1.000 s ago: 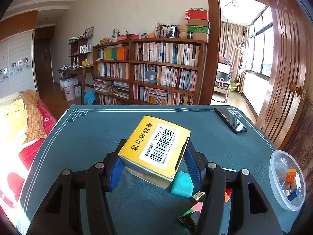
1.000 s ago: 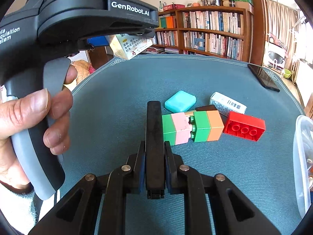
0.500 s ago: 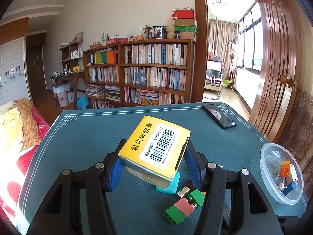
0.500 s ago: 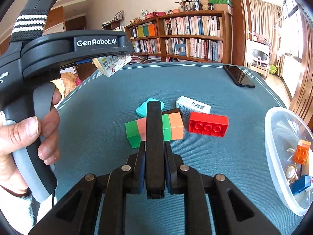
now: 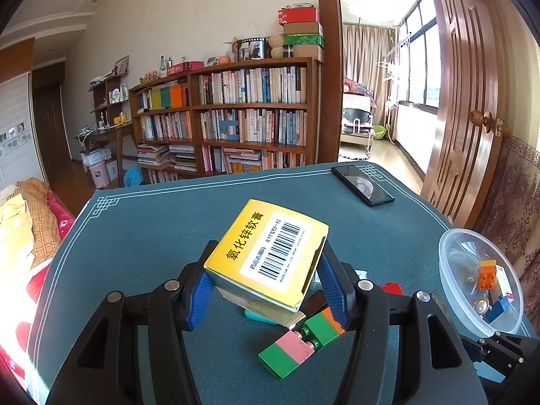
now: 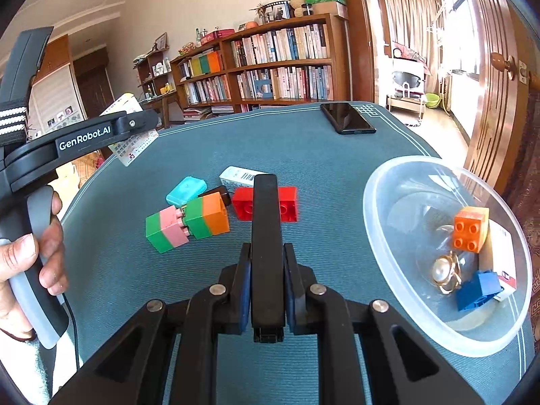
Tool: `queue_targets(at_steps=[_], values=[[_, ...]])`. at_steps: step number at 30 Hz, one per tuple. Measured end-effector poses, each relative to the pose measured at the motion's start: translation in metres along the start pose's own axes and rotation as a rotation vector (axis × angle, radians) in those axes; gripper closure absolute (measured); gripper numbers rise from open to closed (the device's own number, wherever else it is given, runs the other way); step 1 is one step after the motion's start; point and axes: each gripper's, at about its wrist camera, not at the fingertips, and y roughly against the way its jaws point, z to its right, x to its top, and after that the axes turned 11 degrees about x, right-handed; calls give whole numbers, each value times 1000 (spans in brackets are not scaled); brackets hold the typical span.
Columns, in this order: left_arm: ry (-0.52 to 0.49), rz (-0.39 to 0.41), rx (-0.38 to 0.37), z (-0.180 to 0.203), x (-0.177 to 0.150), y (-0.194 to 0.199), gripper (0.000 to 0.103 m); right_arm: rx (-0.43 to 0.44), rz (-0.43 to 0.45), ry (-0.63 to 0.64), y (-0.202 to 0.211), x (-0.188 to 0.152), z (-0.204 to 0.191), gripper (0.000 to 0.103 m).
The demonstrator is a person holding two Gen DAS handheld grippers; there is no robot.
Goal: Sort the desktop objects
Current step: 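Carry the yellow box and black brush over the clear bowl with both tools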
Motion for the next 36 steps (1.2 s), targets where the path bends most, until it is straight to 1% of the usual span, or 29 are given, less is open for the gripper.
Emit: queue_targets(at_steps=[5,11,16,21,28,36], values=[[-35,-10,-22,16,-5,1,43,-43,40,-33,22,-2,22,85],[-92,-16,-39,42,-14,7,43,-116,82,-85,43,0,55,85],[-141,-14,-62,65,-18,13,43,-147,89,-124,53,0,80,85],[-166,-14,-91,83,-23,23,43,-165,89,-128,52,0,91,85],[-201,-4,-117,102,-26,32,43,-191,58,-150,42,-8,106,84],[-210,-3,-124,107,-28,33,43,-195,64,-140,44,-8,106,84]])
